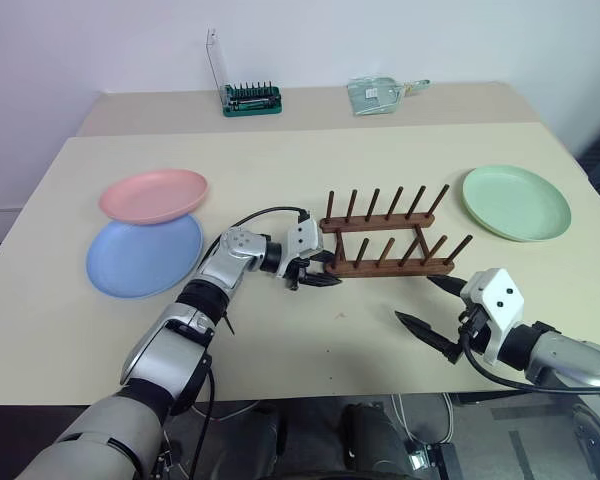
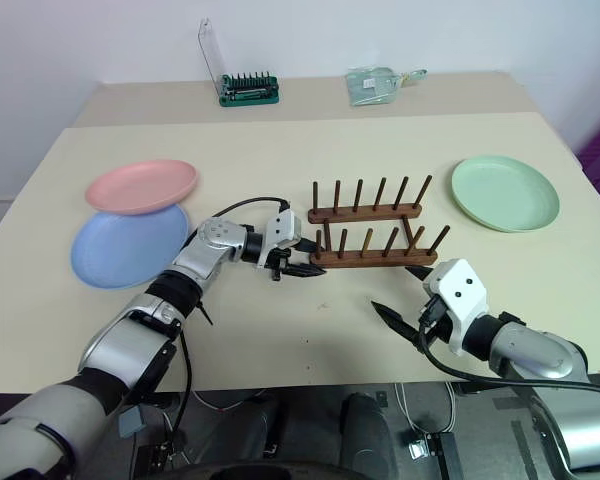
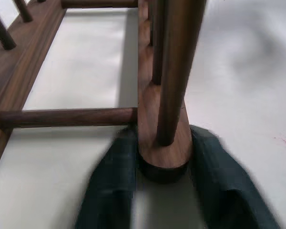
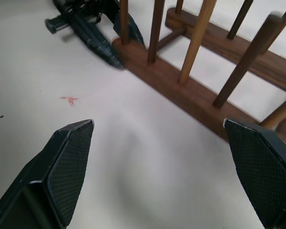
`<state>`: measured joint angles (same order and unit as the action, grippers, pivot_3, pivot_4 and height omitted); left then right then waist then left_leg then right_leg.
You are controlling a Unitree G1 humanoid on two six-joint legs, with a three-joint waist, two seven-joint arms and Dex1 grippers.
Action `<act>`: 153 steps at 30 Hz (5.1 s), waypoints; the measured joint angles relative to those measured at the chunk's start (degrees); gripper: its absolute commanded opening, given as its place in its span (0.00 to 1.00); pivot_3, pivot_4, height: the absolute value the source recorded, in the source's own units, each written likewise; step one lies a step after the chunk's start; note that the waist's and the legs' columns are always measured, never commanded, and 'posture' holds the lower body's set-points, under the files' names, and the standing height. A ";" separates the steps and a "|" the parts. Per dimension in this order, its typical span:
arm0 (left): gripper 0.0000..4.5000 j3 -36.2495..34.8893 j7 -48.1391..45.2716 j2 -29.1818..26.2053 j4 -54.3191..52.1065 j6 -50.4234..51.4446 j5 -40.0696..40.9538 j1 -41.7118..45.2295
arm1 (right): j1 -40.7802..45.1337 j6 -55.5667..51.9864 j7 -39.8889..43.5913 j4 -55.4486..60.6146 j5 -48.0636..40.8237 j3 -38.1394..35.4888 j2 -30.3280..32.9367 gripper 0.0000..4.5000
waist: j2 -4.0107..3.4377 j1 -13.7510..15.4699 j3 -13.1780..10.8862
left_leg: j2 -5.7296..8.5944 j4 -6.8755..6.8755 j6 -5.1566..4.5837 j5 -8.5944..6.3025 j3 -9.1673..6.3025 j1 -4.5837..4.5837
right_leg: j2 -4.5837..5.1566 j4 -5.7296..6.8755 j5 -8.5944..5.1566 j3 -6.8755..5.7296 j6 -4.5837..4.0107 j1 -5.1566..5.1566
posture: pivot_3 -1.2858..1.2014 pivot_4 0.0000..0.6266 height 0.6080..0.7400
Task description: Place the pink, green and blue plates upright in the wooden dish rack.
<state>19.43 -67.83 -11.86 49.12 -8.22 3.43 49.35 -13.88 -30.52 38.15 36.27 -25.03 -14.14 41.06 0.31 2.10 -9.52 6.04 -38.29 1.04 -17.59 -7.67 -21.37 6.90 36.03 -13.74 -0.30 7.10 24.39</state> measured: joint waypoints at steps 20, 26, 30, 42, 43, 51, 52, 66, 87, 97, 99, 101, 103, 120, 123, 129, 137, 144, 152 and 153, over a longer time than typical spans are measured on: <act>0.00 3.55 13.43 -3.59 -52.05 39.33 2.38 -22.48 | 2.32 -2.12 -0.47 -8.47 10.13 3.76 5.46 0.00 | -0.05 -0.75 0.09 | -0.05 -0.01 0.00 0.00 -0.03 0.08 | -0.04 0.04 0.00 0.12 0.00 -0.06 | 0.52 0.24 1.00; 0.00 4.37 24.36 -0.71 -48.43 38.50 -2.69 -21.28 | 11.15 -0.54 -4.15 -16.31 16.41 9.46 4.33 0.00 | -0.01 -1.18 0.12 | -0.03 -0.03 0.02 0.01 -0.04 0.07 | -0.03 0.04 0.00 0.13 0.00 -0.07 | 0.52 0.24 1.00; 0.00 3.32 30.10 1.99 -43.61 36.78 -3.15 -19.03 | 19.85 3.49 -6.18 -26.49 20.55 12.79 2.67 0.00 | 0.03 -1.32 0.17 | -0.02 -0.05 0.06 0.03 -0.02 0.13 | -0.03 0.05 0.03 0.13 0.01 -0.11 | 0.52 0.24 1.00; 0.00 -0.14 37.60 4.53 -29.90 29.56 -4.63 -12.30 | 32.34 13.01 -7.81 -43.95 26.66 16.04 -0.66 0.00 | 0.01 -1.38 0.18 | -0.01 -0.03 0.08 0.04 -0.02 0.10 | -0.03 0.05 0.03 0.13 0.01 -0.06 | 0.52 0.24 1.00; 0.00 -0.18 37.62 4.60 -29.54 29.07 -4.68 -12.23 | 32.80 13.54 -7.79 -44.76 26.79 16.08 -0.77 0.00 | 0.01 -1.39 0.18 | -0.01 -0.03 0.08 0.04 -0.02 0.10 | -0.03 0.05 0.03 0.13 0.01 -0.06 | 0.52 0.24 1.00; 0.05 -0.70 34.57 2.41 -33.62 29.39 -3.58 -14.86 | 31.48 14.59 -5.82 -43.13 26.85 15.77 -0.40 0.06 | 0.00 -1.48 0.19 | -0.02 0.04 0.08 0.04 -0.02 0.03 | -0.03 0.06 0.03 0.14 0.01 0.09 | 0.52 0.24 1.00; 0.12 -1.74 32.19 0.95 -38.18 31.48 -1.06 -17.41 | 29.22 14.06 -3.90 -39.88 25.70 15.26 0.74 0.12 | -0.01 -1.50 0.19 | -0.03 0.07 0.08 0.04 -0.02 -0.03 | -0.03 0.06 0.03 0.16 0.01 0.17 | 0.52 0.24 1.00; 0.99 -42.63 61.65 -6.72 -58.95 55.38 16.79 -12.99 | 23.16 2.25 7.36 -12.51 11.27 12.06 3.74 0.98 | 0.27 -0.74 0.05 | 0.00 -0.04 0.11 0.05 -0.12 0.01 | -0.07 0.05 0.07 0.19 0.00 0.08 | 0.52 0.24 1.00; 0.94 -79.13 96.59 7.77 -54.09 81.31 20.01 2.52 | 29.12 0.27 9.53 -11.88 10.16 16.08 2.85 0.99 | 0.75 0.12 -0.01 | 0.04 -0.11 0.13 0.03 -0.21 -0.09 | -0.08 0.08 0.08 0.19 0.03 0.20 | 0.52 0.24 1.00; 0.00 -79.58 94.84 5.47 -48.50 78.18 23.89 3.68 | 25.44 -0.57 9.28 -8.84 9.29 15.41 3.06 1.00 | 0.80 0.09 -0.01 | 0.03 -0.09 0.14 0.03 -0.19 -0.07 | -0.08 0.08 0.09 0.20 0.03 0.20 | 0.52 0.24 1.00; 0.00 -78.98 94.53 5.41 -48.51 77.86 24.33 3.54 | 24.88 -0.61 9.59 -8.31 8.87 14.92 3.66 1.00 | 0.80 0.09 -0.01 | 0.04 -0.09 0.14 0.03 -0.19 -0.07 | -0.07 0.08 0.09 0.20 0.03 0.20 | 0.52 0.24 1.00; 0.00 -76.01 91.96 5.11 -49.09 77.06 24.72 2.26 | 24.82 -0.64 10.22 -7.42 8.36 13.91 5.35 1.00 | 0.84 0.17 -0.03 | 0.05 -0.10 0.14 0.03 -0.19 -0.09 | -0.07 0.07 0.09 0.20 0.03 0.21 | 0.52 0.24 1.00; 0.00 -71.07 87.70 4.25 -50.80 75.38 25.06 1.38 | 25.50 -1.23 10.72 -6.74 7.25 12.21 6.40 1.00 | 0.92 0.16 -0.07 | 0.05 -0.11 0.14 0.03 -0.20 -0.10 | -0.07 0.07 0.09 0.20 0.03 0.20 | 0.52 0.24 1.00; 0.00 -40.95 70.03 8.19 -60.71 76.96 34.63 5.16 | 49.37 13.46 2.52 -13.64 27.49 29.87 2.68 1.00 | 0.89 -0.13 -0.05 | 0.06 -0.04 0.14 0.04 -0.14 -0.14 | -0.04 0.04 0.09 0.22 0.02 0.29 | 0.52 0.24 1.00; 0.00 -42.42 72.11 11.46 -61.57 79.52 37.89 6.41 | 51.21 18.45 0.26 -18.70 33.97 31.68 2.05 1.00 | 0.88 -0.21 -0.05 | 0.03 -0.02 0.15 0.05 -0.14 -0.12 | -0.06 0.07 0.09 0.22 0.02 0.31 | 0.52 0.24 1.00; 0.00 -43.57 74.43 12.42 -62.14 81.97 41.18 6.52 | 52.23 24.40 -1.79 -22.57 41.99 32.13 0.49 0.88 | 0.88 -1.40 -0.05 | 0.03 0.01 0.16 0.05 -0.14 -0.12 | -0.07 0.06 0.09 0.22 0.02 0.32 | 0.52 0.24 1.00; 0.00 -45.03 76.85 11.90 -62.60 82.72 42.84 6.49 | 51.85 27.92 -2.32 -23.23 48.48 32.05 -0.12 0.03 | 0.88 -1.38 -0.05 | 0.03 0.02 0.17 0.05 -0.14 -0.12 | -0.08 0.05 0.09 0.22 0.02 0.33 | 0.52 0.24 1.00; 0.46 -49.87 79.21 16.52 -61.95 75.95 46.25 6.85 | 51.44 29.85 -4.56 -23.38 51.94 31.51 -0.43 0.00 | 0.89 -1.33 -0.05 | 0.03 0.02 0.17 0.06 -0.15 -0.13 | -0.08 0.03 0.09 0.23 0.02 0.31 | 0.52 0.24 1.00; 0.68 -48.58 75.54 -2.61 -52.32 51.69 33.12 6.62 | 47.28 24.38 -2.95 -23.29 40.82 18.43 -0.73 0.00 | 0.79 -1.92 -0.01 | 0.02 0.22 0.19 0.07 -0.03 -0.02 | -0.14 0.05 0.09 0.39 0.01 0.42 | 0.52 0.24 1.00; 0.68 -46.02 72.18 -6.23 -50.94 49.92 30.52 3.45 | 47.04 20.89 -1.73 -21.81 35.78 14.25 -1.59 0.00 | 0.79 -1.88 -0.01 | 0.02 0.21 0.18 0.07 -0.06 -0.05 | -0.13 0.04 0.09 0.39 0.01 0.42 | 0.52 0.24 1.00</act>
<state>-26.59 4.35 -18.09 -1.81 41.70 33.95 52.80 33.16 -9.63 36.42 14.46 10.76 0.11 39.47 1.09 0.23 -9.54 6.07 -38.08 1.22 -17.53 -7.73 -21.42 6.77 36.07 -13.64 0.09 7.11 24.81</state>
